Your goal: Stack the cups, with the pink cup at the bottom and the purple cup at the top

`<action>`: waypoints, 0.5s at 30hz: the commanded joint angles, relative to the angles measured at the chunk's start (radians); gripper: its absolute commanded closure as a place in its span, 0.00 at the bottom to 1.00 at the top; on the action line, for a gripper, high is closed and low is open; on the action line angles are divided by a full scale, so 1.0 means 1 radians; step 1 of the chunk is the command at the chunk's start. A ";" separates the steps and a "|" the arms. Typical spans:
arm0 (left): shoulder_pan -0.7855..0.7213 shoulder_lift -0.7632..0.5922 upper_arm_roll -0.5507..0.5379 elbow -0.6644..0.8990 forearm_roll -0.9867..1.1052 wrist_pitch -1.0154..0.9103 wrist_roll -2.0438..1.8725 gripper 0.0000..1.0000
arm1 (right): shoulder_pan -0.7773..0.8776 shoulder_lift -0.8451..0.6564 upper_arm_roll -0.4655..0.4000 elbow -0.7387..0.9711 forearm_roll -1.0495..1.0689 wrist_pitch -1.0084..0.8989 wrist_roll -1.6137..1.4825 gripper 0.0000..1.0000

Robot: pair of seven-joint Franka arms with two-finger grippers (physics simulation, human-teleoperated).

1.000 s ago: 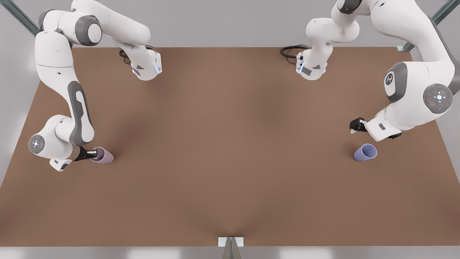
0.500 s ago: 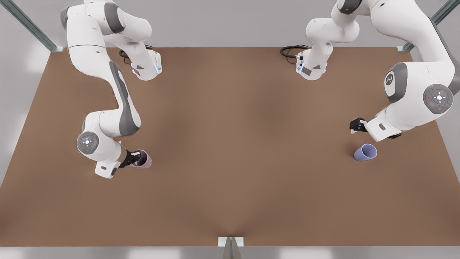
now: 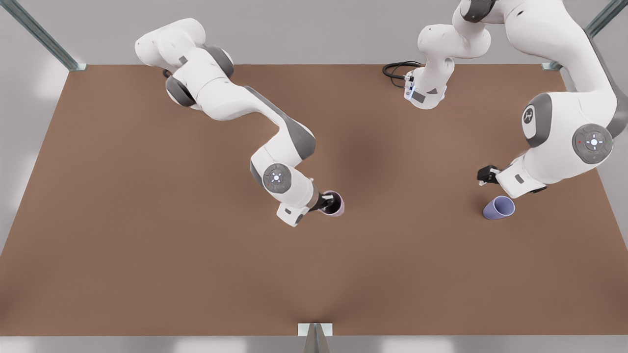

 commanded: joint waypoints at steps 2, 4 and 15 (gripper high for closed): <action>0.017 0.024 0.023 -0.012 0.011 0.014 -0.039 0.00 | 0.007 0.046 -0.025 0.001 -0.006 0.079 0.789 0.79; 0.079 0.014 0.046 -0.066 -0.003 0.105 -0.025 0.00 | 0.036 0.074 -0.061 0.001 -0.022 0.087 0.789 0.79; 0.254 0.109 0.095 -0.379 -0.105 0.625 0.045 0.00 | 0.073 0.146 -0.081 -0.005 -0.037 0.128 0.787 0.79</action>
